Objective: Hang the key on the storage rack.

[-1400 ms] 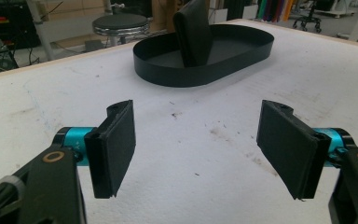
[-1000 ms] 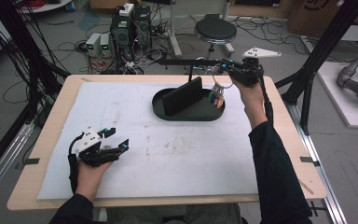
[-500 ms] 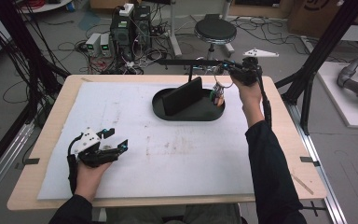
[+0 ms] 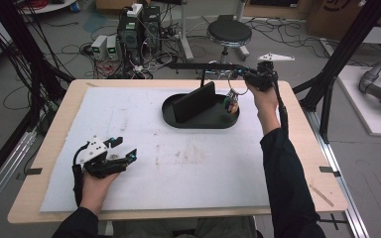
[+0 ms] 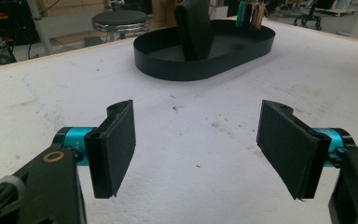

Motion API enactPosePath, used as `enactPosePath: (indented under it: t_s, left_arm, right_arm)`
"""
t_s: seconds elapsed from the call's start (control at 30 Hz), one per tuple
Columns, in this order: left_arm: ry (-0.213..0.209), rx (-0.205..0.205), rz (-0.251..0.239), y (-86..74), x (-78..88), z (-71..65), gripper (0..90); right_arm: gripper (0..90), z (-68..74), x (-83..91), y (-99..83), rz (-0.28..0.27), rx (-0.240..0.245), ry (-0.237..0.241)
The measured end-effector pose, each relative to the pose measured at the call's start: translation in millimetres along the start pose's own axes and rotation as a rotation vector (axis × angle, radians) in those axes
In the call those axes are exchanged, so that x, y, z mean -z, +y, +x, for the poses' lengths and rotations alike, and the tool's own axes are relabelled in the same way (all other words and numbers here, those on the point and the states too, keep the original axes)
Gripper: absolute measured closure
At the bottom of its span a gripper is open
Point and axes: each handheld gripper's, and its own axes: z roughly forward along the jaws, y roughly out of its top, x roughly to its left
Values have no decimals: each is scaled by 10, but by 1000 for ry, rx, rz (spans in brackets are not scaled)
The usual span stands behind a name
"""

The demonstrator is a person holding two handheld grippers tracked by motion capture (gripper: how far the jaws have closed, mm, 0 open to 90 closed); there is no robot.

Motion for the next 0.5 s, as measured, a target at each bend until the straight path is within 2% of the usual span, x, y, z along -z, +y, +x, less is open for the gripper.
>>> enactPosePath:
  t_s: [0.13,0.5]
  left_arm:
    - [1,-1,-2,-1,6,3,282]
    - [4,2,0,-6,16,8,282]
  right_arm:
    - [855,-10,-14,-13,6,-14,-9]
    - [853,-44,-42,-45,34,-5,-23]
